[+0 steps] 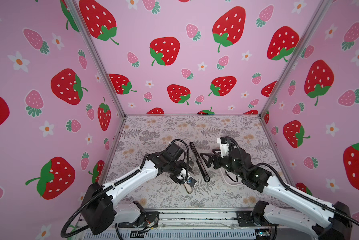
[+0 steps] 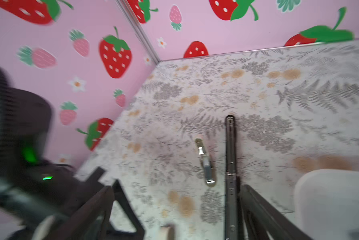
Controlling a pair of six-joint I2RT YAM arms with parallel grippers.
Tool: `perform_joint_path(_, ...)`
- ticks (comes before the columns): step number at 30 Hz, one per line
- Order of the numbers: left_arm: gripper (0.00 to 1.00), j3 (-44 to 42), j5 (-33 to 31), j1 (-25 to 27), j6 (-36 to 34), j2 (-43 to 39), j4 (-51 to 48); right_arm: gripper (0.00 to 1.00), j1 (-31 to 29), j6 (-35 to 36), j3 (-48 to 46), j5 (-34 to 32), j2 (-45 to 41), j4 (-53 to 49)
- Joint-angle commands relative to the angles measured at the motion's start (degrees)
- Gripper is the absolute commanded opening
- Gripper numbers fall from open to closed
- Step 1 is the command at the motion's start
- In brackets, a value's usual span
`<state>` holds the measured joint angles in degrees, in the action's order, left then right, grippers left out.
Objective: Load the staples into the stapler
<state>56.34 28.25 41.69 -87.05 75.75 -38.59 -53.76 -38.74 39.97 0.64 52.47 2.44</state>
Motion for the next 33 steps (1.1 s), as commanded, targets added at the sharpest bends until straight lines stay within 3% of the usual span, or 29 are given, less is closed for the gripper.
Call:
perform_joint_path(1, 0.55, 3.62, -1.53, 0.95, -2.29, 1.74, -7.32, 0.99, -0.36, -14.1, -5.29, 11.12, -5.21, 3.98)
perform_joint_path(3, 0.54, 2.86, -1.66, 1.28, -2.34, 2.19, -6.95, 0.99, -1.35, -19.17, -6.58, 12.1, -7.29, 2.45)
perform_joint_path(8, 0.55, 3.32, -1.26, 1.49, -2.44, 6.76, -7.5, 0.99, -7.12, -24.04, -9.49, 10.98, -10.82, 2.49)
perform_joint_path(16, 0.53, 4.69, -0.07, 1.43, -3.83, 9.57, -8.4, 0.99, -9.0, -23.66, -8.48, 7.82, -12.65, 0.64)
perform_joint_path(23, 0.55, 3.0, 0.4, 2.79, -3.54, 9.79, -7.06, 0.99, -9.42, -22.65, -6.43, 6.87, -9.26, -1.76)
perform_joint_path(33, 0.55, 2.51, -1.97, 6.16, -2.51, 12.69, -7.35, 0.99, -9.53, -20.95, -9.21, -9.57, -14.2, -4.52)
